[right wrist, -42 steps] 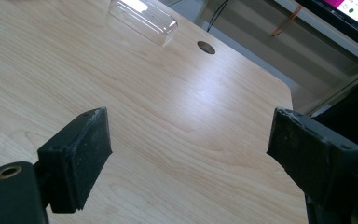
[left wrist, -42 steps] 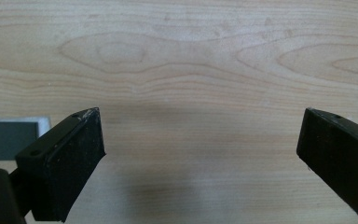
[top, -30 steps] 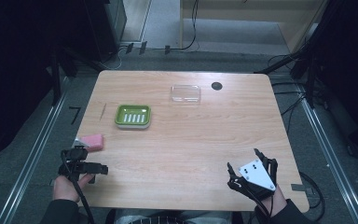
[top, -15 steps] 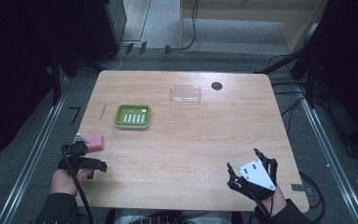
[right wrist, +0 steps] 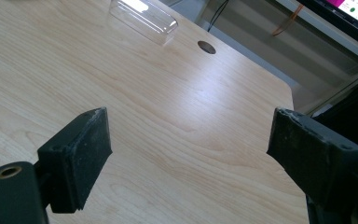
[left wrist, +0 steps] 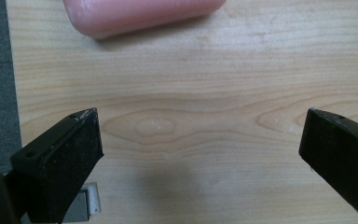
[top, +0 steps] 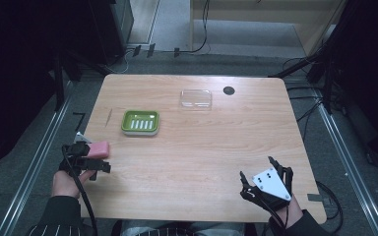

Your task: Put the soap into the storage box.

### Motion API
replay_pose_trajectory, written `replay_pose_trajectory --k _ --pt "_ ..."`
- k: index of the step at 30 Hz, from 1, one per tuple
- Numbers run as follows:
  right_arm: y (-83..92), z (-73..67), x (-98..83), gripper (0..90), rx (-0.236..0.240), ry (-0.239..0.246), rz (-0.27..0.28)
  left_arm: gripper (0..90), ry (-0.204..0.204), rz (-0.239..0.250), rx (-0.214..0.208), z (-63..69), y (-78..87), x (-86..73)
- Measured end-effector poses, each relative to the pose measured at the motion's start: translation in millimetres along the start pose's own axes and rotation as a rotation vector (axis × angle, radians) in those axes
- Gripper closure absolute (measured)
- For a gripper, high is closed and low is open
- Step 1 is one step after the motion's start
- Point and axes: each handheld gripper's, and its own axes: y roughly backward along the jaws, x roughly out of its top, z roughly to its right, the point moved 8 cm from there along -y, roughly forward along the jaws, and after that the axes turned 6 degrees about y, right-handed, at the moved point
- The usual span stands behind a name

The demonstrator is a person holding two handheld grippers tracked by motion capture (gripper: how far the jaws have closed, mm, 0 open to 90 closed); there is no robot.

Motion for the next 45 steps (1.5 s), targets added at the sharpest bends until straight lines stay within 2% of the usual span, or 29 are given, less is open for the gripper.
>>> replay_pose_trajectory --k 8,14,28,35,36,45 --pt "0.0 0.3 -0.1 13.1 -0.001 -0.001 0.002 0.0 0.002 -0.002 0.0 -0.4 -1.4 9.9" --pt "0.0 0.3 -0.1 13.1 -0.002 -0.003 0.001 0.0 -0.014 -0.003 0.023 -0.5 -1.0 17.6" --pt "0.0 0.3 0.0 13.1 0.001 -0.002 0.002 0.0 -0.002 0.011 0.0 -1.9 -0.2 38.0" --pt "0.1 0.4 -0.2 13.1 0.001 -0.003 0.001 0.0 0.015 0.018 0.011 -3.7 -3.4 49.3" --pt "0.1 0.4 -0.2 13.1 0.001 -0.004 0.001 0.0 0.012 0.02 0.027 -4.4 -4.3 52.7" --pt "0.1 0.2 -0.2 13.1 0.001 -0.005 0.0 0.0 0.02 0.013 0.051 -5.8 -12.0 64.4"
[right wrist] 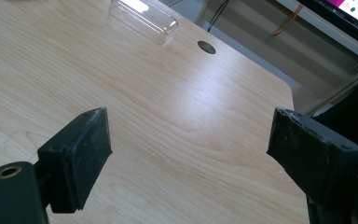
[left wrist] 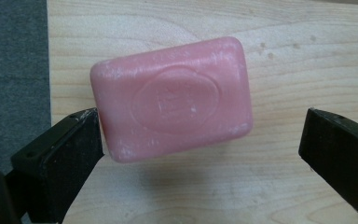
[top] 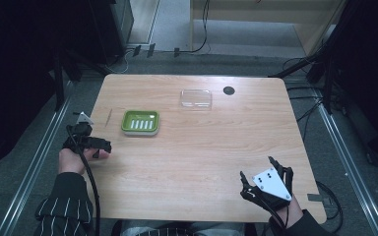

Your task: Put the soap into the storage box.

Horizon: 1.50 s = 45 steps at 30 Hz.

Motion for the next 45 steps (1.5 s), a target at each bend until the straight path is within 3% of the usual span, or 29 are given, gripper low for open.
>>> replay_pose_trajectory --k 11,26,28,45 --pt "-0.1 -0.2 0.0 13.1 0.001 0.0 0.0 0.0 0.007 -0.017 0.04 -1.2 -9.0 10.5" --pt "-0.1 -0.3 0.0 13.1 0.002 0.001 -0.001 0.0 0.016 -0.038 0.13 -0.9 -21.4 17.5" --pt "0.0 -0.2 0.0 13.1 0.001 0.0 -0.001 9.8 0.031 -0.028 0.157 -3.5 -21.7 18.7" --pt "0.0 0.0 0.0 13.1 0.0 0.0 0.0 10.7 0.03 -0.033 0.147 -4.4 -26.9 17.0"
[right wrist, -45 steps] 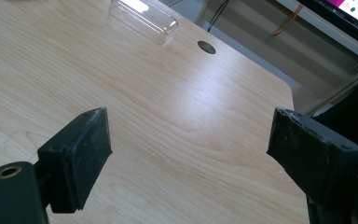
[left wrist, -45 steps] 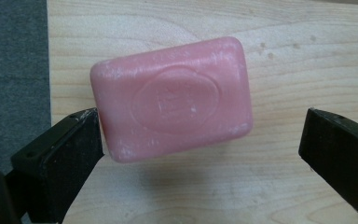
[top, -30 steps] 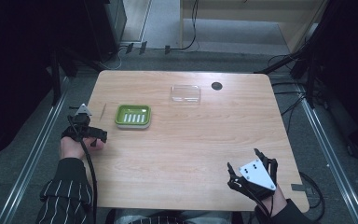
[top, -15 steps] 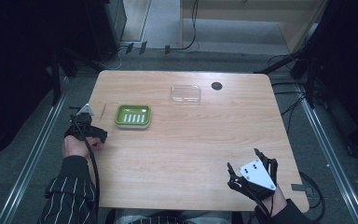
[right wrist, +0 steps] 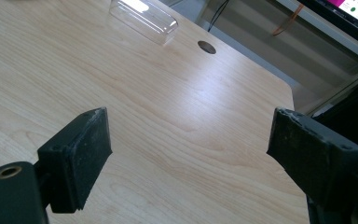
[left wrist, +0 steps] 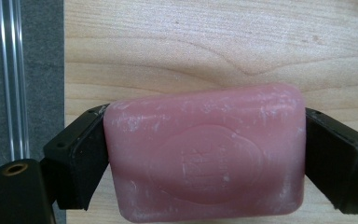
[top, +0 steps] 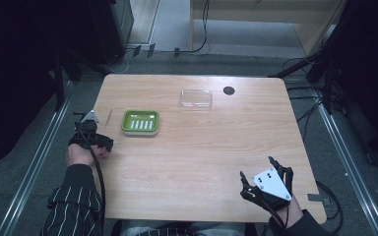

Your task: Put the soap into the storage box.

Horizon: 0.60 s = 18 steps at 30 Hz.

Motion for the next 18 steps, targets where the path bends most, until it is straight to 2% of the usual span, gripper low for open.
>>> replay_pose_trajectory --k 7,12,18 --pt "0.0 0.1 0.0 13.1 0.0 0.0 0.001 11.0 -0.011 0.01 -0.015 -0.6 -0.2 -1.1" --pt "0.0 0.1 0.0 13.1 0.0 0.0 0.0 11.2 -0.014 0.005 0.004 1.4 -1.1 -2.1" --pt "0.0 0.0 -0.1 13.1 0.001 0.001 0.0 11.8 -0.023 0.011 -0.002 2.5 -1.2 -2.5"
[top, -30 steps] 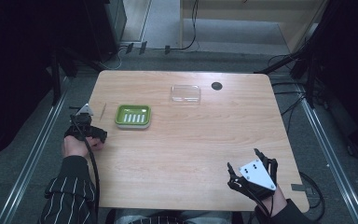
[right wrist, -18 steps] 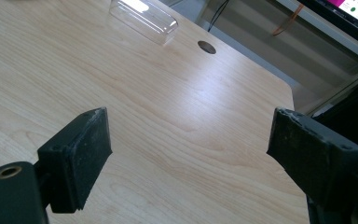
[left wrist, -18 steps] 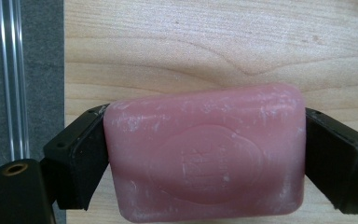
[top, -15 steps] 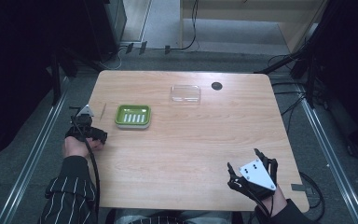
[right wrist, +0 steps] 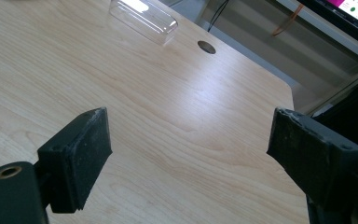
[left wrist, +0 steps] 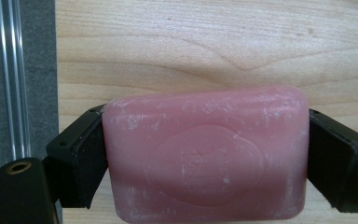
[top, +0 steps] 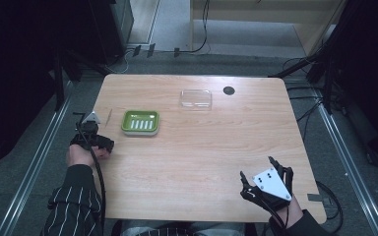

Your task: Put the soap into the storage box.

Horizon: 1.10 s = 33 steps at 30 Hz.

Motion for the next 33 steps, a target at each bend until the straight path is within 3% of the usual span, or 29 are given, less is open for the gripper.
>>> replay_pose_trajectory --k 20,33 --pt "0.1 0.3 0.2 13.1 -0.001 0.002 0.002 12.6 -0.076 0.012 -0.029 -1.7 4.5 -1.5" --pt "0.3 1.0 0.1 13.1 -0.005 -0.001 0.004 12.6 -0.133 0.038 -0.053 8.5 14.9 -0.1"
